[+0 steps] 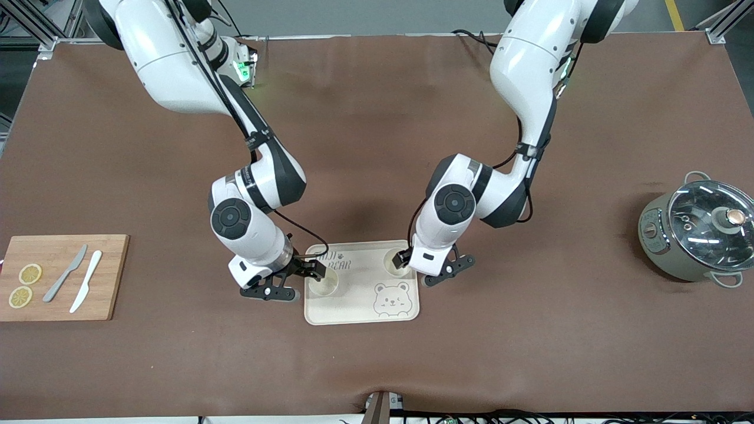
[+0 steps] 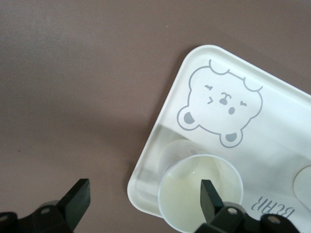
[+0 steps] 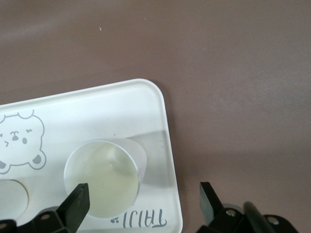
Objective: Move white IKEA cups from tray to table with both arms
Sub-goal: 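Close the left gripper on one cup while the right gripper grasps the other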
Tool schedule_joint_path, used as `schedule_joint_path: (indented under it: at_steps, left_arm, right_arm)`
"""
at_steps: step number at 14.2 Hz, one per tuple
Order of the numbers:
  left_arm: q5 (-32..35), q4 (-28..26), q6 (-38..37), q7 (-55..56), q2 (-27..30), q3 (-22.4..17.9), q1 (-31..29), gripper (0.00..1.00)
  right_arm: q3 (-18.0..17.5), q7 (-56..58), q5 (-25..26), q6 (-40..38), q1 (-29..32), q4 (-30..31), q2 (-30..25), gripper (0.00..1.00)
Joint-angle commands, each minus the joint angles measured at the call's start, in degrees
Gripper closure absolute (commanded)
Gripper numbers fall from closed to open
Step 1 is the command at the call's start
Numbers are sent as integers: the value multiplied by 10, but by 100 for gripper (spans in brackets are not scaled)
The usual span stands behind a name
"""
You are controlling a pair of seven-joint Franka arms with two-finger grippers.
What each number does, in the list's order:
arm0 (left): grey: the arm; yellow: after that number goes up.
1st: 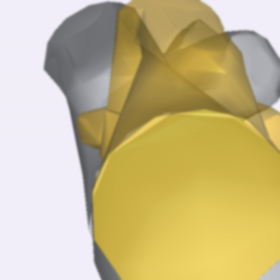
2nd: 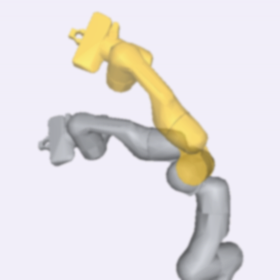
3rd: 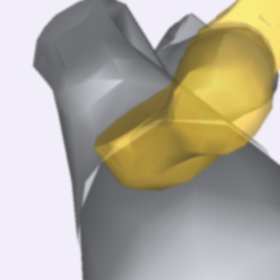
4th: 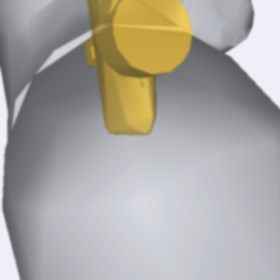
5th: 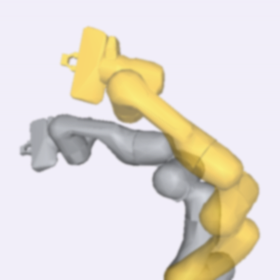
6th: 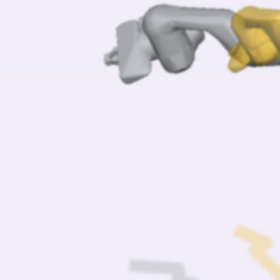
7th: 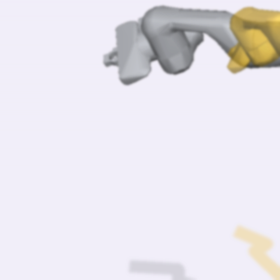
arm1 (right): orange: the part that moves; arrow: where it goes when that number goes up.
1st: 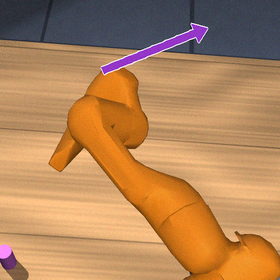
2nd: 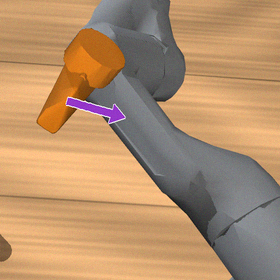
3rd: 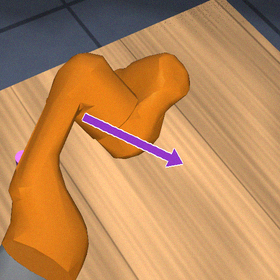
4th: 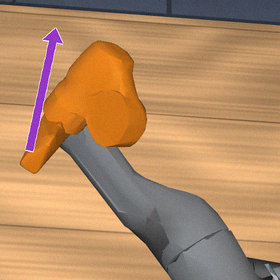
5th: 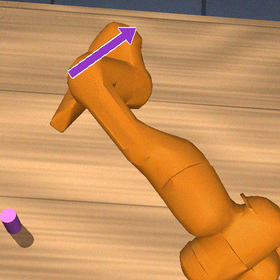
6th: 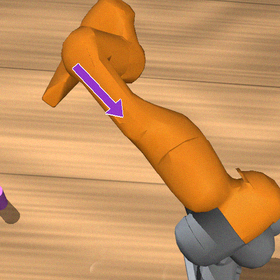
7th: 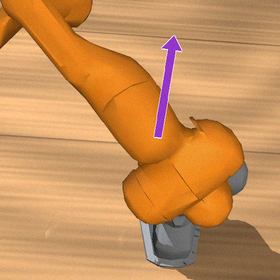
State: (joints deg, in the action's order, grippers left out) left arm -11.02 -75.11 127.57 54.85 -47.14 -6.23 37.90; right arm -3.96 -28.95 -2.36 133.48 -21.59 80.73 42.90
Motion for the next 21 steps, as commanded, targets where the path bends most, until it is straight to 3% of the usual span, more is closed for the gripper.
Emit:
schedule_joint_path:
  at_steps: [1,7,10,13,21]
  left_arm:
    - [-10,10,8,11,-13,-8,12,0]
    - [-6,10,15,25,-29,-12,26,0]
    - [-6,10,15,37,-29,-12,26,65]
    - [-5,10,15,47,-29,-12,30,100]
    - [-6,10,8,52,6,-20,23,100]
  right_arm:
    - [5,-22,9,5,-6,-18,15,0]
    - [5,-23,10,27,-12,-17,33,0]
    - [6,-23,10,27,-15,-18,39,0]
    - [6,-23,10,42,-17,-17,46,0]
    - [6,-35,17,69,-25,-15,61,0]
